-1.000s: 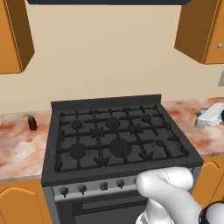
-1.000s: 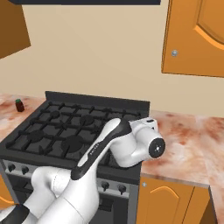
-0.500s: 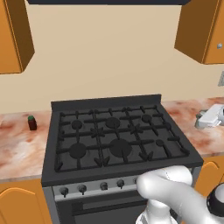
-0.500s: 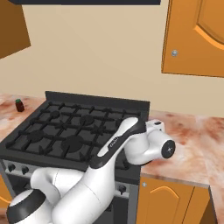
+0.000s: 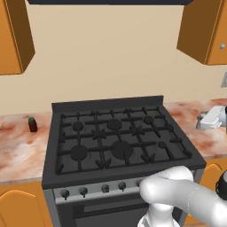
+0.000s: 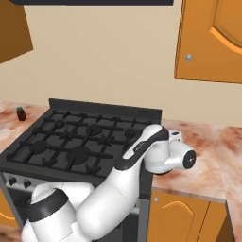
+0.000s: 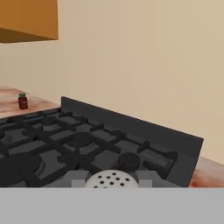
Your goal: Collect the paprika, ketchup, and shaker from the cabinet and place them next to the stove.
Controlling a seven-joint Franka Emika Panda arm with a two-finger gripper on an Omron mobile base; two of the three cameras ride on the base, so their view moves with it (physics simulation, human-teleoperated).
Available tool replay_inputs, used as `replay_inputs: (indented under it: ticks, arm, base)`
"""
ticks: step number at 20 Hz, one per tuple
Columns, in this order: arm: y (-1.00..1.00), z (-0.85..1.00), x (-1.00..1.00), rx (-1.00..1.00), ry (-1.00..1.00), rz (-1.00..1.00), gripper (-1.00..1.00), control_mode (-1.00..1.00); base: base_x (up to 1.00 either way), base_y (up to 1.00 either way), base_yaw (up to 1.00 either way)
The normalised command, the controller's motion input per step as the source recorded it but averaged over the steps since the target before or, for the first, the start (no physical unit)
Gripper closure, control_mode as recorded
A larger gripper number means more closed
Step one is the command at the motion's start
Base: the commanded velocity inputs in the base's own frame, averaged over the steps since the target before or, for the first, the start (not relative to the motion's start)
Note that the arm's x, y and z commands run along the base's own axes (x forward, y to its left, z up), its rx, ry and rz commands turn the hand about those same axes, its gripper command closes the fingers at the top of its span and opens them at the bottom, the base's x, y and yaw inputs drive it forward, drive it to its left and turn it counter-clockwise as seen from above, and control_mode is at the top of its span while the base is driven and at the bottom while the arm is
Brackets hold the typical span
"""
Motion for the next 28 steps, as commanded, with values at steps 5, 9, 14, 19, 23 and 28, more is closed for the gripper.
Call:
replay_inputs:
  ticks: [5,9,14,19,23,28]
  arm:
    - [-0.15,-0.24,0.31,0.0,0.0,0.03,1.0,-1.0]
    - [-0.12,-0.27,0.3,0.0,0.0,0.03,1.0,-1.0]
    - [-0.1,-0.27,0.3,0.0,0.0,0.02,1.0,-1.0]
    - [-0.11,-0.27,0.28,0.0,0.0,0.02,1.0,-1.0]
    - [-0.1,-0.31,0.27,0.0,0.0,0.02,1.0,-1.0]
    - [-0.12,-0.31,0.21,0.0,0.0,0.0,1.0,-1.0]
  base:
    - [0.0,0.0,0.0]
    - [0.0,0.0,0.0]
    - [0.0,0.0,0.0]
    - [0.0,0.0,0.0]
    - [0.0,0.0,0.0]
    - [0.0,0.0,0.0]
